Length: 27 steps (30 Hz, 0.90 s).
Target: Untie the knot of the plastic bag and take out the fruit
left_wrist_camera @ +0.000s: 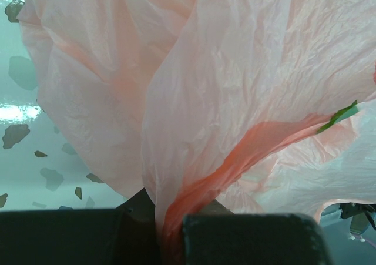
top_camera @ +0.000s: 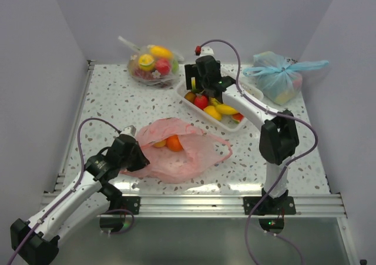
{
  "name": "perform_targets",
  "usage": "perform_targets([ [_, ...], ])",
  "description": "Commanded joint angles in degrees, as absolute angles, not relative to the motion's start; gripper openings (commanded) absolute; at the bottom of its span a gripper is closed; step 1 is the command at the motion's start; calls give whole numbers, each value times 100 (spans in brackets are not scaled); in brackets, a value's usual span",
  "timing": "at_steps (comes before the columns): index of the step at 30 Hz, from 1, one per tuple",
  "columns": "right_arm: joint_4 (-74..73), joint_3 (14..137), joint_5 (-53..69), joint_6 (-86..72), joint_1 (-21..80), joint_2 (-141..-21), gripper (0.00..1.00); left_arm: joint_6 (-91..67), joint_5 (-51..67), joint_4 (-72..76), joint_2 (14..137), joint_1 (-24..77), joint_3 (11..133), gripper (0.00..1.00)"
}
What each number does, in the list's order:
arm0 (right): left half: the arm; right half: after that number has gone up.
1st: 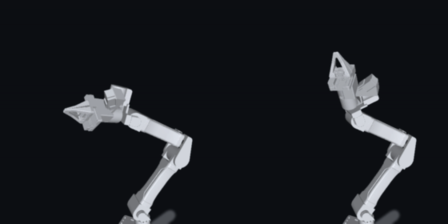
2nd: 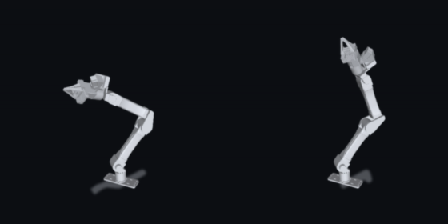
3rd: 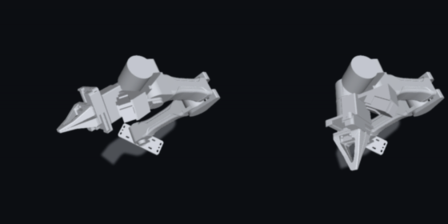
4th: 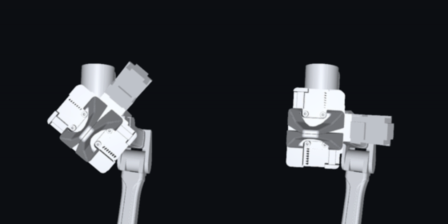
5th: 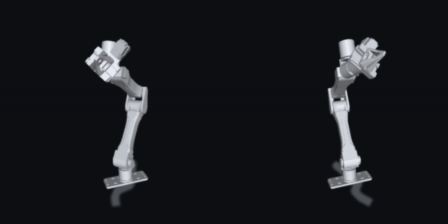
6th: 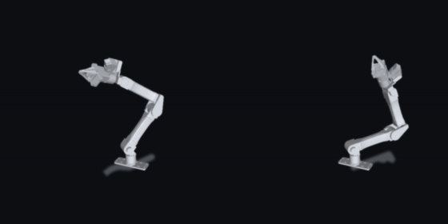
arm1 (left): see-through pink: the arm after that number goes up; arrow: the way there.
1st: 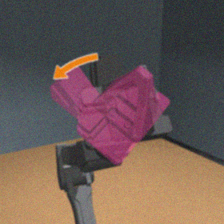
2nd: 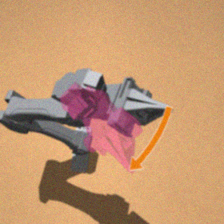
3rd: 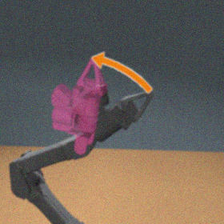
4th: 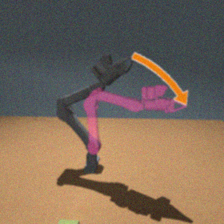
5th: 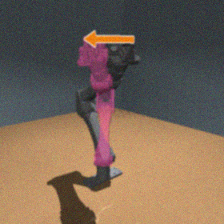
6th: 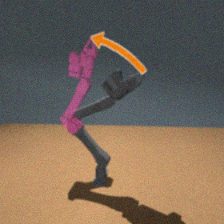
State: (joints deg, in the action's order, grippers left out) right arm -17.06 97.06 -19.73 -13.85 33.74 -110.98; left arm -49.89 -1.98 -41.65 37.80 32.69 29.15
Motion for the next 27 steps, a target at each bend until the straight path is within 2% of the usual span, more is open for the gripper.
perform_targets([
  [1, -1591, 9915, -1645, -1327, 3384, -10556, 99, -4878, -255, -4157, 3735, 3278, 2997, 3],
  [6, -1846, 9537, -897, -1441, 3568, -9785, 99, -4895, -264, -4166, 3709, 3278, 3015, 3],
  [13, -1933, 8571, -440, -1573, 4937, -8896, 98, -4922, -220, -4131, 3823, 3278, 3050, 3],
  [21, -1933, 7515, 483, -1898, 6187, -8815, 97, -4939, -211, -4131, 3867, 3278, 3164, 3],
  [24, -1908, 7138, 396, -2117, 6424, -8947, 96, -4940, -185, -4131, 3885, 3278, 3217, 3],
  [27, -1460, 6654, -209, -2381, 6442, -8964, 95, -4948, -150, -4148, 3902, 3278, 3269, 3],
])
